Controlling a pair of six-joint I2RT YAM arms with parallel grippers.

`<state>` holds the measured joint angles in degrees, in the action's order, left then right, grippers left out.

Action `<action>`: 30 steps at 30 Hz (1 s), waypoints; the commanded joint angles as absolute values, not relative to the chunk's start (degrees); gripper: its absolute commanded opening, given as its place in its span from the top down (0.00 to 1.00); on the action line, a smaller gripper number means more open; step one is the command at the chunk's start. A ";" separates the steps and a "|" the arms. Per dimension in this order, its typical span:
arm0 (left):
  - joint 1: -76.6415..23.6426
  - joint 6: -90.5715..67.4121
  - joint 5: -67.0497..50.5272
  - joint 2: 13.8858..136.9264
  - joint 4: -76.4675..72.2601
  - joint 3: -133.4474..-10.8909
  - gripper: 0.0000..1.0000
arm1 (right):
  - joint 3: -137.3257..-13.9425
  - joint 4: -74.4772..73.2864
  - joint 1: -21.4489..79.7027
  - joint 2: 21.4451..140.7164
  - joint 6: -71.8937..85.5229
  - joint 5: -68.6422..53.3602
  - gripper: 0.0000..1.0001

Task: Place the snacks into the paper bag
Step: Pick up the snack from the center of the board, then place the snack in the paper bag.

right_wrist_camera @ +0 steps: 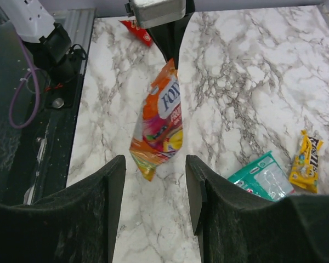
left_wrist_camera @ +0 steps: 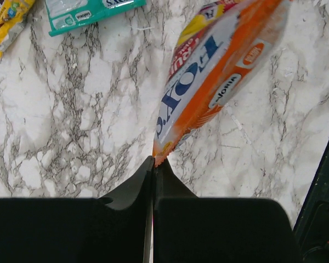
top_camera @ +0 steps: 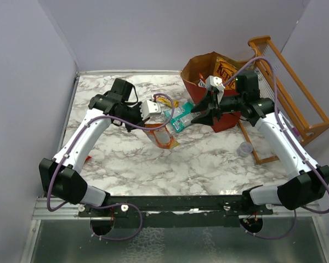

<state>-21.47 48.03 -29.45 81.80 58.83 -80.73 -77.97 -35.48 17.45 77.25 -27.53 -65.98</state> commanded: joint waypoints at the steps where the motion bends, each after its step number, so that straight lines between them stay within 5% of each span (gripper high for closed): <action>1: -22.23 45.39 -34.73 78.91 58.03 -83.42 1.00 | -75.67 -32.42 19.78 78.02 -26.98 -67.03 0.52; 30: -27.07 39.00 -37.90 78.30 53.16 -84.34 1.00 | -75.57 -20.72 25.31 84.07 -19.22 -58.54 0.45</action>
